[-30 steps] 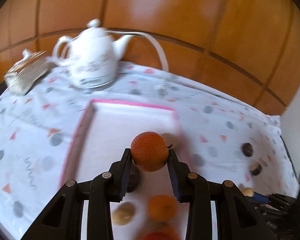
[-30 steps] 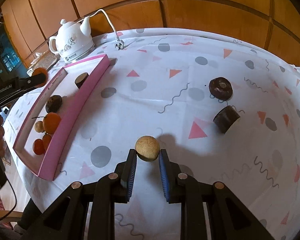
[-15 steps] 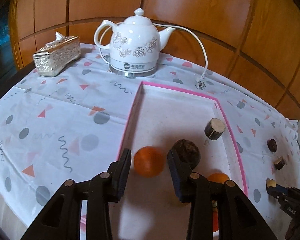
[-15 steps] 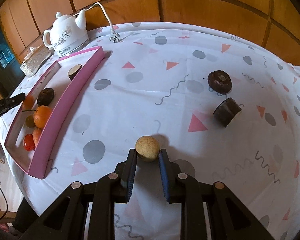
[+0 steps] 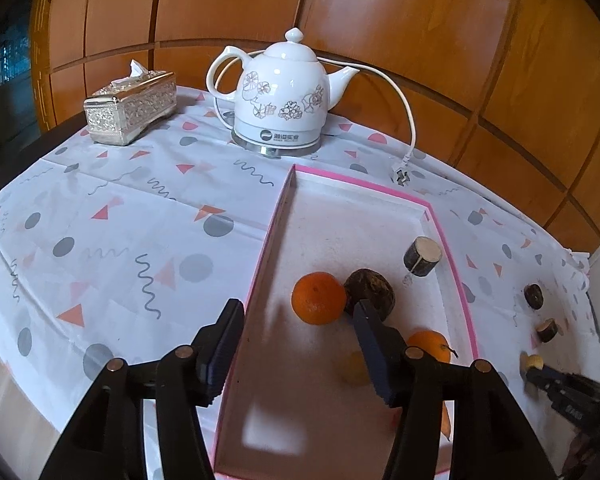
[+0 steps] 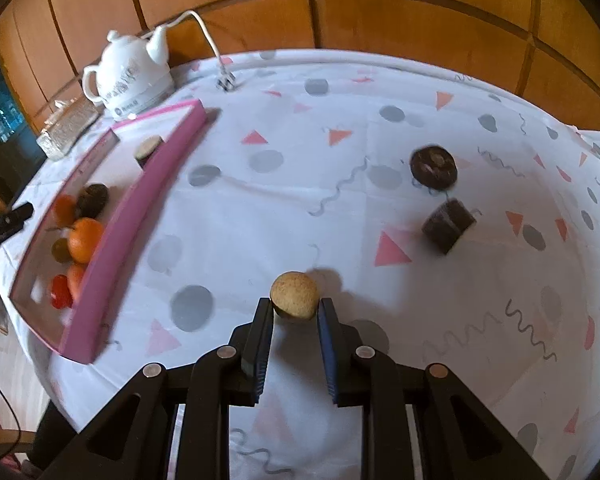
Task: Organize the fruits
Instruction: 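Carry the small tan fruit into the pink tray and open the right tool, then move the left tool to the other cut dark root piece and grasp it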
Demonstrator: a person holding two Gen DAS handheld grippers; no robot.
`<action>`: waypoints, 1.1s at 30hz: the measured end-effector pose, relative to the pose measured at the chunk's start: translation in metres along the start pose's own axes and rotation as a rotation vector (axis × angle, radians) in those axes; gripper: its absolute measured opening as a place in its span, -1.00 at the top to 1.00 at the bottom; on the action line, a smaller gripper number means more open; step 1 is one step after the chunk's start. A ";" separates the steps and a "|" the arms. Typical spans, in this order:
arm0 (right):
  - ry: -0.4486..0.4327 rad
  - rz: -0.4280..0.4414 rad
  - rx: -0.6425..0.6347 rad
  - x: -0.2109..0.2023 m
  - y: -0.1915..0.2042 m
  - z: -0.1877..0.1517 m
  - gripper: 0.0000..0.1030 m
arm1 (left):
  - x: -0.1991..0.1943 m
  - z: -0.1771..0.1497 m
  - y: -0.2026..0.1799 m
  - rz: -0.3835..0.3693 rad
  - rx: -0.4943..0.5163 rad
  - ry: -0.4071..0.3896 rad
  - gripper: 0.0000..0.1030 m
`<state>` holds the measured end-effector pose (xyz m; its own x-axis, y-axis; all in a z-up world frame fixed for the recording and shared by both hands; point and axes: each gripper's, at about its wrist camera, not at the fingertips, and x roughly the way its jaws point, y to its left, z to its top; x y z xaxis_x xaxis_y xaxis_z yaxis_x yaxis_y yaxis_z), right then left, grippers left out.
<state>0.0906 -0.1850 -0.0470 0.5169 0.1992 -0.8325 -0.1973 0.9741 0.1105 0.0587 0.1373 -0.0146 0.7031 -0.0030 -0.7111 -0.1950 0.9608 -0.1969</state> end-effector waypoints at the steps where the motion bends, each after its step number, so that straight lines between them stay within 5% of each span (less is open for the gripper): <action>1: -0.006 0.006 -0.006 -0.002 0.003 0.002 0.56 | -0.001 -0.001 -0.001 -0.002 0.004 0.001 -0.15; 15: -0.059 0.158 -0.217 -0.007 0.099 0.047 0.56 | -0.014 -0.009 -0.011 -0.018 0.036 -0.013 -0.21; 27: -0.040 0.214 -0.266 0.014 0.151 0.068 0.55 | -0.016 -0.016 -0.009 -0.021 0.034 -0.004 -0.21; 33: -0.039 0.216 -0.240 0.019 0.154 0.071 0.33 | -0.016 -0.017 -0.010 -0.022 0.039 0.004 -0.21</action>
<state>0.1293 -0.0237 -0.0072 0.4724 0.4071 -0.7818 -0.4944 0.8567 0.1474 0.0380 0.1231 -0.0127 0.7044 -0.0248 -0.7094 -0.1526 0.9707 -0.1855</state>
